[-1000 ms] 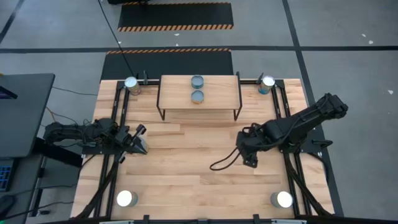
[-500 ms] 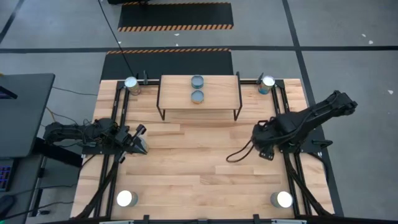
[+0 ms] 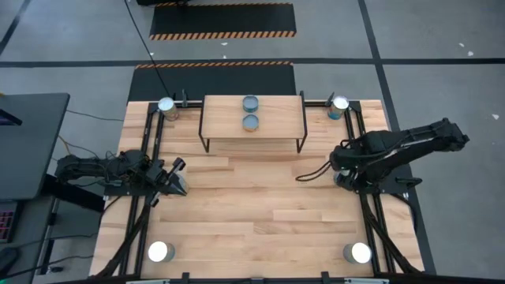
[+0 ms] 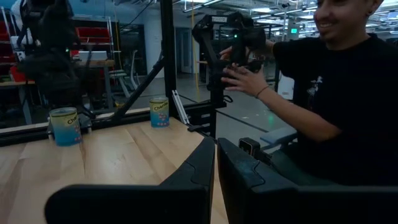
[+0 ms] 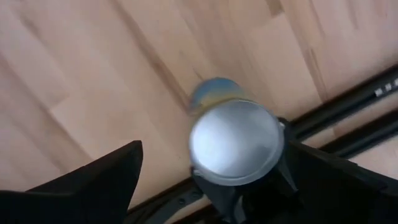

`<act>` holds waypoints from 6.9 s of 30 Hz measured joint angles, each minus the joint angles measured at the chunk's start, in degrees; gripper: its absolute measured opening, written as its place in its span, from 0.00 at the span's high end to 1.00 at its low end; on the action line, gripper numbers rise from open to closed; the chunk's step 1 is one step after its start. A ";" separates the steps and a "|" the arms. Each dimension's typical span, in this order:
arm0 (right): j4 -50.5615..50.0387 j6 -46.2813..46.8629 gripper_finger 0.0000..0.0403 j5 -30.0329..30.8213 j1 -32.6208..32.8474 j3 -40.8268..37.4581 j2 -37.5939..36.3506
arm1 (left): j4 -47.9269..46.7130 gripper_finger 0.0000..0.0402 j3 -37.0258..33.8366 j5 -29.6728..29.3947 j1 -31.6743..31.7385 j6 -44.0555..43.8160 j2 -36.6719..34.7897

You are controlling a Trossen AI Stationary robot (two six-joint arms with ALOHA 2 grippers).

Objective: Pick and place cans onto a shelf
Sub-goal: Put the big blue canned cherries on the shelf

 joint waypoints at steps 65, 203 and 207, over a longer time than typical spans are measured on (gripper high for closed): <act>-3.17 -24.40 0.18 -14.15 -20.01 8.34 25.75 | 0.00 0.93 0.00 0.00 -0.02 -0.02 0.00; 6.59 13.66 0.01 17.58 24.98 14.51 19.60 | 0.00 0.93 0.02 0.00 -0.02 0.00 0.02; 15.29 17.67 0.01 16.69 27.58 4.46 14.34 | -0.02 0.93 0.02 0.02 -0.01 0.00 0.00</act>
